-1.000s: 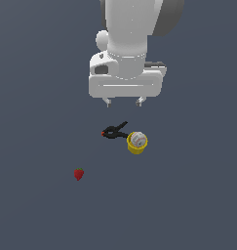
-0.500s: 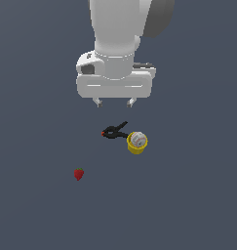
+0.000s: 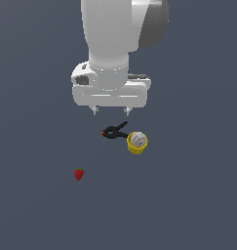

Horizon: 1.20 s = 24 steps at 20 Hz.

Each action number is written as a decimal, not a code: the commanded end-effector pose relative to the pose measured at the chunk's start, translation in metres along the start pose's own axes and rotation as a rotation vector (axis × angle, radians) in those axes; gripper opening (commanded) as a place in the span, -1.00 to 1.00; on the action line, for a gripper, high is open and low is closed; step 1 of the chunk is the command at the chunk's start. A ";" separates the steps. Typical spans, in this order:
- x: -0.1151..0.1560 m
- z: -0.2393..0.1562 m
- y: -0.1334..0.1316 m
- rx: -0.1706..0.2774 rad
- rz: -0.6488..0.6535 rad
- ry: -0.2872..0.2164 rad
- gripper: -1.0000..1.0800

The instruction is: Pick up a designated object from a clutter of objects.

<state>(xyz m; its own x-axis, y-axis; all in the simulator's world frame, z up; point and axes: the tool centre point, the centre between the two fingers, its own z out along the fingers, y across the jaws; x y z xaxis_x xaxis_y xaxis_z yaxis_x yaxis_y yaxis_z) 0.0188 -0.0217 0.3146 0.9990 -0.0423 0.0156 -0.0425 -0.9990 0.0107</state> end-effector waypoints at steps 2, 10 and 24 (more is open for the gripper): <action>0.013 0.015 0.009 0.006 0.041 -0.002 0.92; 0.051 0.070 0.044 0.021 0.183 -0.008 0.92; 0.094 0.194 0.120 0.017 0.446 -0.016 0.92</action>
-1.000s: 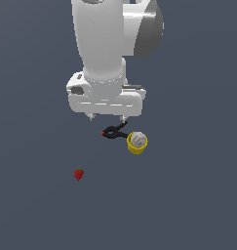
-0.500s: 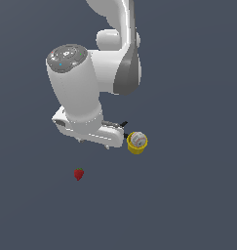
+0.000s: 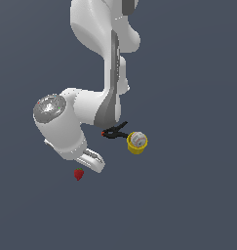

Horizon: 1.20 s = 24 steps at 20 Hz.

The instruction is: Pick up a designated object from a clutter of objects.

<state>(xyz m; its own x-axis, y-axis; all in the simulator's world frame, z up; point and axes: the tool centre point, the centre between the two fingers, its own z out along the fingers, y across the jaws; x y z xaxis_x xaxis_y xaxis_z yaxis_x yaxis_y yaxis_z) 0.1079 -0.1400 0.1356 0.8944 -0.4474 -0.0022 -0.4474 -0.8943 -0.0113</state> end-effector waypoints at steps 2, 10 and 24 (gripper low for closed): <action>0.011 0.025 0.012 -0.003 0.050 0.002 0.92; 0.023 0.058 0.030 -0.010 0.112 0.003 0.92; 0.023 0.091 0.033 -0.011 0.120 0.002 0.92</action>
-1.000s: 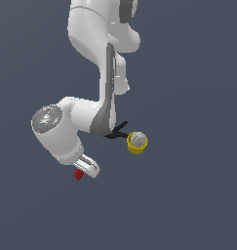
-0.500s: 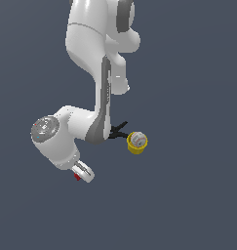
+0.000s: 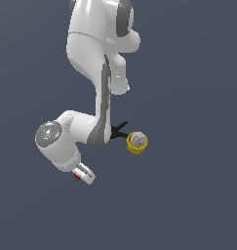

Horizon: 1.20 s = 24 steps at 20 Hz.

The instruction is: Pick up a designated object from a clutter of objects.

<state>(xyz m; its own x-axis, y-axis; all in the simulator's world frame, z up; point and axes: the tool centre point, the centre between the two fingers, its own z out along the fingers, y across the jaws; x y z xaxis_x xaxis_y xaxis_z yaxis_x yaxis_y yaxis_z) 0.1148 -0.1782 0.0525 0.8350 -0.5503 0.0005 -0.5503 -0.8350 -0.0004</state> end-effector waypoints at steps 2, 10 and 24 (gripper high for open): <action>-0.001 0.019 0.001 0.000 0.001 -0.001 0.92; 0.001 0.030 0.000 0.000 0.002 -0.001 -1.00; 0.000 0.025 -0.001 0.000 0.002 -0.001 -1.00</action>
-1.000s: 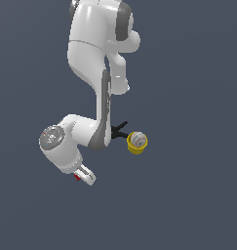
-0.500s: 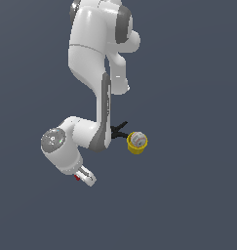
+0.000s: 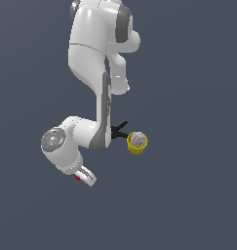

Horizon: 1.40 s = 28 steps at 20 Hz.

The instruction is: Pick up a designated object from a clutter of objects.

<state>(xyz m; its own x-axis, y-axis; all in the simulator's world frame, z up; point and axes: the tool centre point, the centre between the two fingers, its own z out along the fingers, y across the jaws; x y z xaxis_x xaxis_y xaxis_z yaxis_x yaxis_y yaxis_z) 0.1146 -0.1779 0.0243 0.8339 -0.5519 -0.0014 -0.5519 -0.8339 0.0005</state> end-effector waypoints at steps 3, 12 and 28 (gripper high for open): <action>-0.002 -0.012 -0.005 0.001 0.000 0.001 -1.00; -0.015 -0.075 -0.028 0.001 0.000 0.001 -1.00; -0.050 -0.252 -0.094 -0.001 0.001 0.002 -1.00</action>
<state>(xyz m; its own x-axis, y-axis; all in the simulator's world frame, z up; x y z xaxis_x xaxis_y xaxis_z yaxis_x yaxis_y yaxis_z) 0.1248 -0.0788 0.2598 0.8337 -0.5522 0.0007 -0.5522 -0.8337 0.0006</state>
